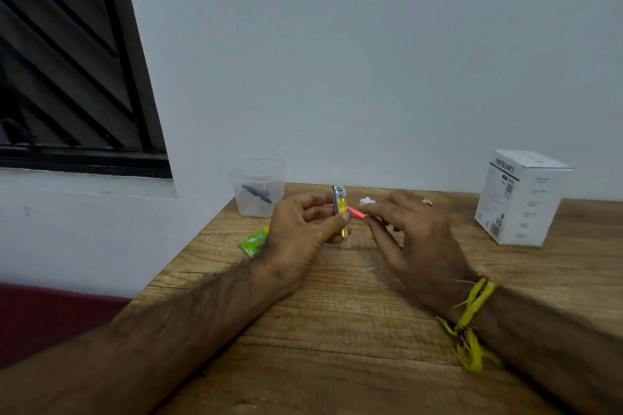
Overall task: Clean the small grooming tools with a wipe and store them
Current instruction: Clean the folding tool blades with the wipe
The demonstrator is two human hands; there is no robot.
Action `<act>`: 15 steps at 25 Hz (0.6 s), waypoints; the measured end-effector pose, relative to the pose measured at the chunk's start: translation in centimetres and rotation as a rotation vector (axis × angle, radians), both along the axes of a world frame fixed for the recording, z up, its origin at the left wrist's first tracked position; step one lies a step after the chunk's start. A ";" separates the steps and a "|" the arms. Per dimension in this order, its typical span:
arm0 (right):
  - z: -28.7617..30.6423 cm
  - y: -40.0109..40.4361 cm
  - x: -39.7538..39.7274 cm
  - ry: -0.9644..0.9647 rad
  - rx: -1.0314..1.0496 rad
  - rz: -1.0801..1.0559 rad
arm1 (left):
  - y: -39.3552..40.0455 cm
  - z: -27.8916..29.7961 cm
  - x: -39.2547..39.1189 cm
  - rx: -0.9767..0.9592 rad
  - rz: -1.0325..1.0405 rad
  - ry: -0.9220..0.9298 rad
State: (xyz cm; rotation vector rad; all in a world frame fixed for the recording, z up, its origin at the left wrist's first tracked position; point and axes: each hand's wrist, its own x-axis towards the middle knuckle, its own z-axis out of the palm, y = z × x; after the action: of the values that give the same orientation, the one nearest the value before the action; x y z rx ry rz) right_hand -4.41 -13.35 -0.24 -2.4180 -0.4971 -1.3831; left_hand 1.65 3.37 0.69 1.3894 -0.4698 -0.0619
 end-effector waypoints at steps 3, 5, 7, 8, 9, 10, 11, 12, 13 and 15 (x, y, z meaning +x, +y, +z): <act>-0.1 -0.1 0.1 -0.016 0.046 -0.006 | -0.2 0.0 0.0 0.043 -0.026 -0.044; 0.0 0.0 0.1 -0.008 0.086 -0.036 | -0.3 -0.1 0.1 0.074 -0.021 -0.067; -0.1 0.0 0.3 0.010 0.099 -0.039 | -0.3 -0.1 -0.1 0.114 -0.011 -0.121; 0.0 0.0 0.4 0.029 0.099 -0.035 | -0.3 -0.1 -0.1 0.125 -0.008 -0.153; 0.2 0.2 0.7 0.053 0.098 -0.038 | -0.2 0.0 -0.1 0.126 0.002 -0.174; 0.3 0.5 1.1 0.074 0.103 -0.048 | -0.2 0.1 -0.1 0.121 0.028 -0.184; 0.4 1.0 1.6 0.096 0.124 -0.066 | -0.2 0.0 -0.2 0.114 0.075 -0.183; 0.4 1.7 2.1 0.121 0.159 -0.091 | -0.1 -0.1 -0.2 0.114 0.139 -0.179; 0.5 2.5 2.6 0.145 0.196 -0.125 | 0.1 -0.1 -0.5 0.121 0.212 -0.180; 0.4 3.8 3.4 0.146 0.204 -0.206 | 0.7 0.4 -1.0 0.150 0.343 -0.259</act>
State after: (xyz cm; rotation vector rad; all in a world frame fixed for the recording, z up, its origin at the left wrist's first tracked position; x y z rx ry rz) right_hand -1.02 -9.55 0.13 -2.4294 -0.0676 -1.2525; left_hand 0.62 4.11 1.05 1.6175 -0.4403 0.3725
